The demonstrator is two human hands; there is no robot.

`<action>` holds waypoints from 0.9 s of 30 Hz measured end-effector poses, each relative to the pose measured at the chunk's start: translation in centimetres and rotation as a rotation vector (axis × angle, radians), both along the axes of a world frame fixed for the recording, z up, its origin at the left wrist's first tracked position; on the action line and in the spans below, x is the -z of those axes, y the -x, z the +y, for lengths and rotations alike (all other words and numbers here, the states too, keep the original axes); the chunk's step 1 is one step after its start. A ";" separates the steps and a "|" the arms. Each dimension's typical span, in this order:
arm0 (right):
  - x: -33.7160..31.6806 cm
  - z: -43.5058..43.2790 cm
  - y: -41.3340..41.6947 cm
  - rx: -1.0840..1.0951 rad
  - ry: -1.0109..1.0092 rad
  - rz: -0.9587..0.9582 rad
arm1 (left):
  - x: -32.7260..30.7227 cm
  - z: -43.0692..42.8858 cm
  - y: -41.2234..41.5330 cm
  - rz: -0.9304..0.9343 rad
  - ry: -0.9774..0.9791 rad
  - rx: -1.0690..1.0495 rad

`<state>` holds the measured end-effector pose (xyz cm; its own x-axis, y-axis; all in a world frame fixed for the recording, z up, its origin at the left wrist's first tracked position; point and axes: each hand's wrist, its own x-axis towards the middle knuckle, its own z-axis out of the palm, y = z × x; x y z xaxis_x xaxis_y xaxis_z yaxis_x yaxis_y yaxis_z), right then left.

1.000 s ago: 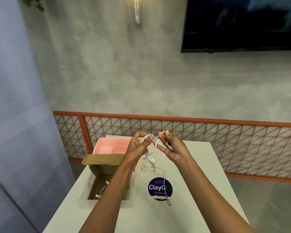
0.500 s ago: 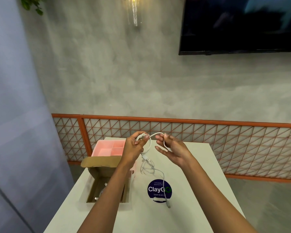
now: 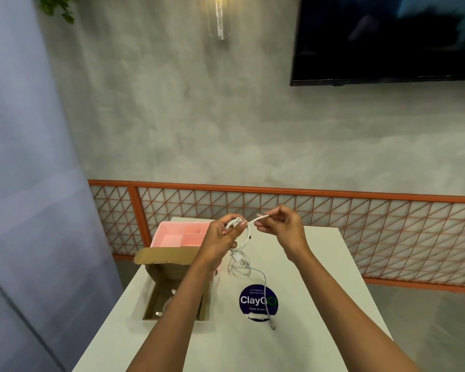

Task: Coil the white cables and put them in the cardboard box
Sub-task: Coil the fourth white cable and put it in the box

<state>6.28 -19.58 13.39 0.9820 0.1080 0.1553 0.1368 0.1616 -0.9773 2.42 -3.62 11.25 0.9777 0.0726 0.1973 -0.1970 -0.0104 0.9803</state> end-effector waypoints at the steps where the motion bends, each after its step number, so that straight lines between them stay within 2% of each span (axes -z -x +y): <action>1: 0.0 0.3 0.1 0.001 -0.069 0.043 | 0.1 -0.1 0.0 0.000 -0.002 -0.002; 5: 0.1 0.9 0.5 -0.110 -0.274 0.316 | 0.1 -0.3 -0.1 0.002 0.003 -0.018; 9: 0.5 1.1 0.6 -0.268 -0.183 0.511 | 0.4 0.0 -0.3 0.016 0.042 -0.027; 14: 1.1 1.6 1.0 -0.305 0.047 0.397 | 0.7 0.1 -0.6 0.008 0.084 -0.077; 18: 0.7 1.8 1.4 -0.414 0.185 0.371 | 1.1 0.3 -1.0 0.006 0.100 -0.123; 23: 0.4 2.0 1.8 -0.619 0.234 0.348 | 0.8 0.2 -1.1 0.015 0.087 -0.106; 25: 0.4 2.1 1.7 -0.613 0.255 0.278 | 0.8 0.3 -1.0 0.004 0.095 -0.122; 27: 0.1 2.1 1.7 -0.521 0.369 0.174 | 0.8 0.6 -1.0 0.004 0.092 -0.179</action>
